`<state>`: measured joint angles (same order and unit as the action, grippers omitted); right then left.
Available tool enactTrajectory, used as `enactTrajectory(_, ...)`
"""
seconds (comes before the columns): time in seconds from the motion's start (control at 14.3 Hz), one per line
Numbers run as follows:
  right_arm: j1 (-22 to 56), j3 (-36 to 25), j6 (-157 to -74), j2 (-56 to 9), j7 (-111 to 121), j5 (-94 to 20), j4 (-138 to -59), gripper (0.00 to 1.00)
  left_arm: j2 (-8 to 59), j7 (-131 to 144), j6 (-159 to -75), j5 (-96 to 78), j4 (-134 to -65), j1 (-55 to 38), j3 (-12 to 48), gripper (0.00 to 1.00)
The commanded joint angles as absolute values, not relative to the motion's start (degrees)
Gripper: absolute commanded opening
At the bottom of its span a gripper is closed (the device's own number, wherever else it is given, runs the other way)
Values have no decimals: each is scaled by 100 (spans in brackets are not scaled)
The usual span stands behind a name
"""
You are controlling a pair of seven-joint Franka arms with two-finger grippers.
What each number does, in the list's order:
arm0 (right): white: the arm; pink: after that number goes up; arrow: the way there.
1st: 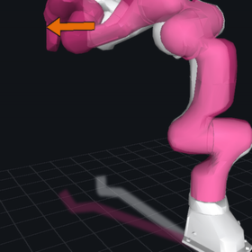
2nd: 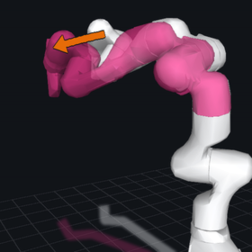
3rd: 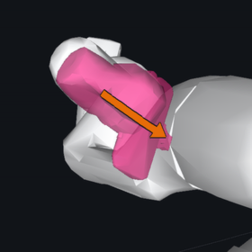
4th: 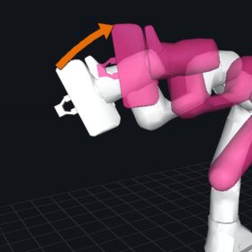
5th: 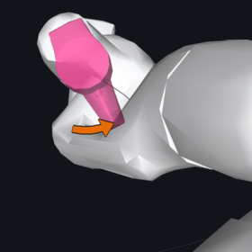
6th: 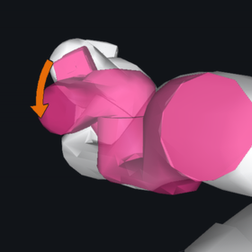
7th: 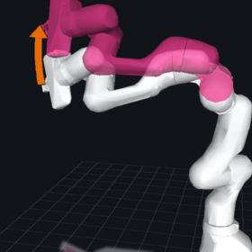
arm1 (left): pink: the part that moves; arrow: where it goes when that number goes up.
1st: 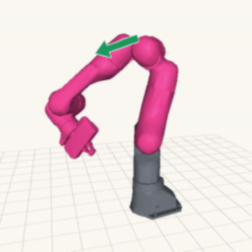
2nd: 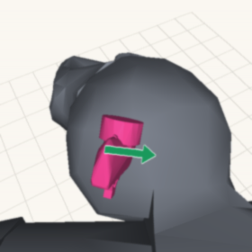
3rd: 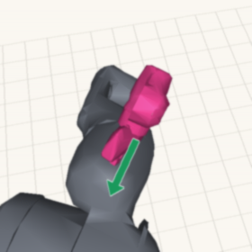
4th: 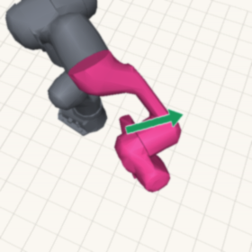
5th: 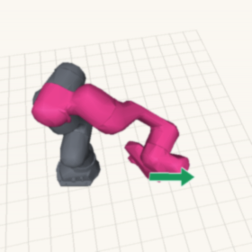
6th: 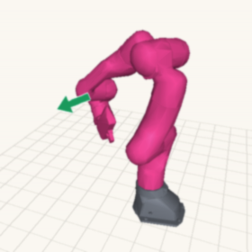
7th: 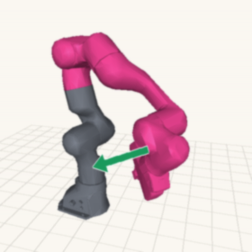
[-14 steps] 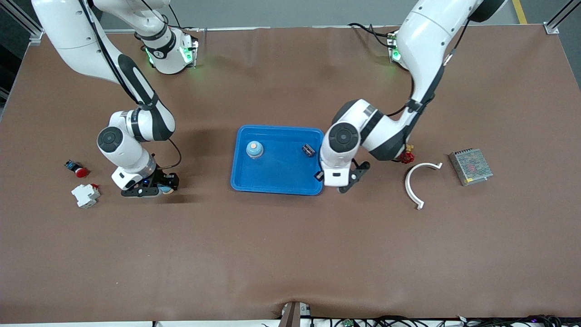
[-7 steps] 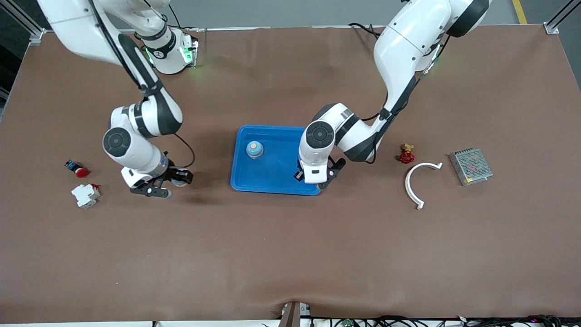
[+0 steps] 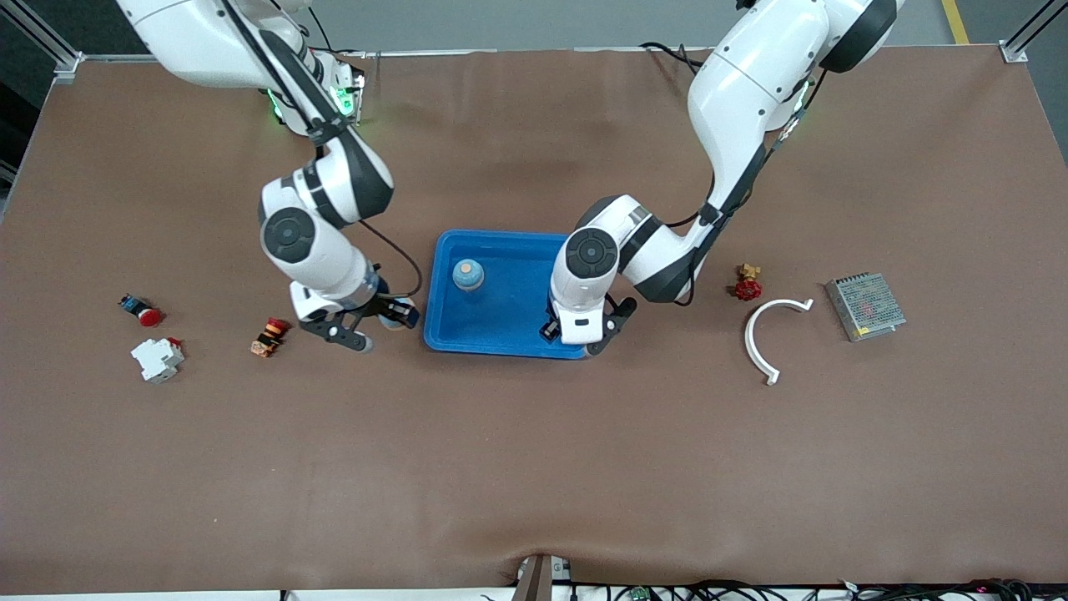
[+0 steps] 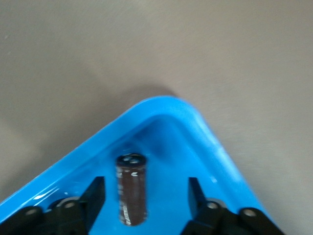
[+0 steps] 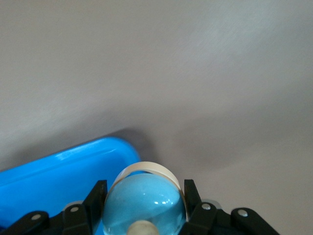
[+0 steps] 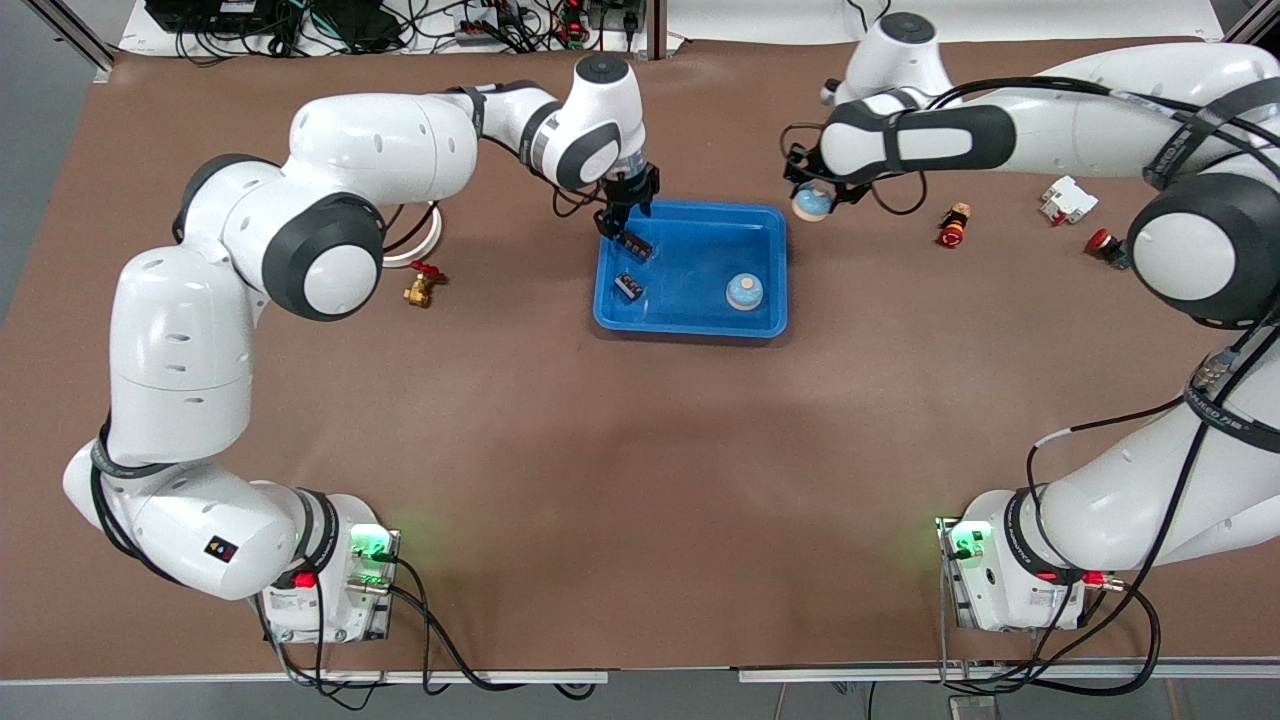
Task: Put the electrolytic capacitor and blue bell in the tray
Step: 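Place the capacitor in the tray while the right gripper carries the bell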
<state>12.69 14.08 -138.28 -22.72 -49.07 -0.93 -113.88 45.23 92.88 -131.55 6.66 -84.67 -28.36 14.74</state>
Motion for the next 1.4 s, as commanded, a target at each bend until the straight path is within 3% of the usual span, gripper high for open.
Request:
enactTrajectory(0.0, 1599, 1397, -13834, -2697, -5588, -9, -10969, 0, 4281, 9036, -13061, 782, -8350, -2603, 1459, 100)
enactTrajectory(0.35, 2091, 1222, -14167, -3190, -6222, 245, -10767, 0, 3728, 7615, -12640, 800, -8306, -2058, 1459, 100)
enactTrajectory(0.91, 2241, 1151, -14440, -3700, -7057, 1090, -10600, 0, 2638, 4740, -11585, 721, -8306, -740, 1529, 100)
enactTrajectory(1.26, 2276, 1151, -14449, -3814, -7233, 1099, -10503, 0, 1654, 3018, -10224, 694, -8323, -107, 1521, 100)
enactTrajectory(1.33, 2276, 1151, -14449, -3823, -7286, 1099, -10477, 31, 1470, 2736, -10030, 694, -8315, -36, 1521, 100)
